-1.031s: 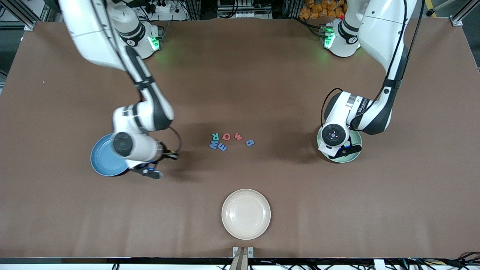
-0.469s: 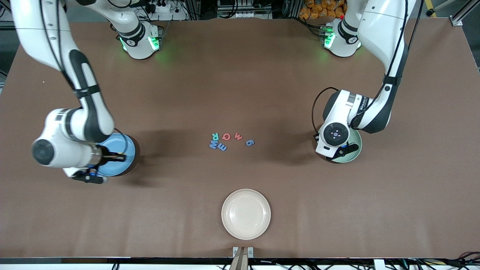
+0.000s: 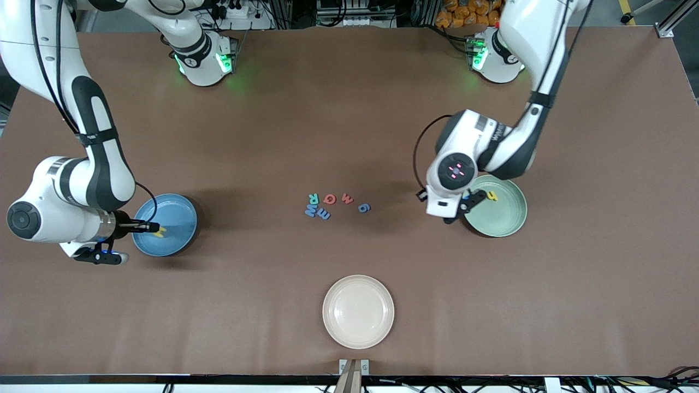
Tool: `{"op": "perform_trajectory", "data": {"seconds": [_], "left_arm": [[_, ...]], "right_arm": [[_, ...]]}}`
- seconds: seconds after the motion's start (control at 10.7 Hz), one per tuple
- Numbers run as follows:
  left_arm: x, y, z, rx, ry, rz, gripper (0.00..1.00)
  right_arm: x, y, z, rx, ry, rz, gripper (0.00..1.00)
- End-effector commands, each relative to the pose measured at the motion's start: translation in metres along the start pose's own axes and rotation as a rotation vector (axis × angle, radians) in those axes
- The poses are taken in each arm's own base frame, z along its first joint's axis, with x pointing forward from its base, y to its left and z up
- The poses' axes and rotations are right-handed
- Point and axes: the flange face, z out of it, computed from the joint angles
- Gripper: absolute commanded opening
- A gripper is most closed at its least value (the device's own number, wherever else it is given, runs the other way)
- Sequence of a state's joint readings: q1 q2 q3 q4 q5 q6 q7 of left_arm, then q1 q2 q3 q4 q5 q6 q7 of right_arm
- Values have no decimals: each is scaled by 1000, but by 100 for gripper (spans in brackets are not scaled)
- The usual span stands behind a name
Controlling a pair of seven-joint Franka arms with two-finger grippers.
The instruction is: Sort uppercase to blue plate, lowercase to green plate
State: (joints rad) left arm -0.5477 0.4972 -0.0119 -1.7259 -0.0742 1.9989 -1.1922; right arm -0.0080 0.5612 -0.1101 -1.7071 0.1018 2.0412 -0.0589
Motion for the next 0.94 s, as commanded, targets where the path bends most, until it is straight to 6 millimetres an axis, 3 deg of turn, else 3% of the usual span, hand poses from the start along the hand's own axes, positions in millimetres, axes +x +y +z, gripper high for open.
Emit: {"op": "perform_trajectory", "data": {"seconds": [0.0,0.09,0.28,0.56,0.66,0.84], "left_arm": [[6,37,-3,-191,-54,-212,66],[7,49,0,-241,-59,-288,66],[-10,79,7,-275,-54,-364,66],[-38,101,9,-289,2,-319,66],[-52,109,24,-275,19,-294,66],[-58,119,51,-248,52,-256,66]], "right_arm": [[-3,-2,1,-4,-6,-14,100],[-3,-3,1,-4,-6,-16,100],[-2,-7,0,-6,-2,-22,100],[-1,-7,3,-7,2,-22,100],[0,-7,4,-7,0,-22,100],[0,-8,7,-8,-3,-24,100]]}}
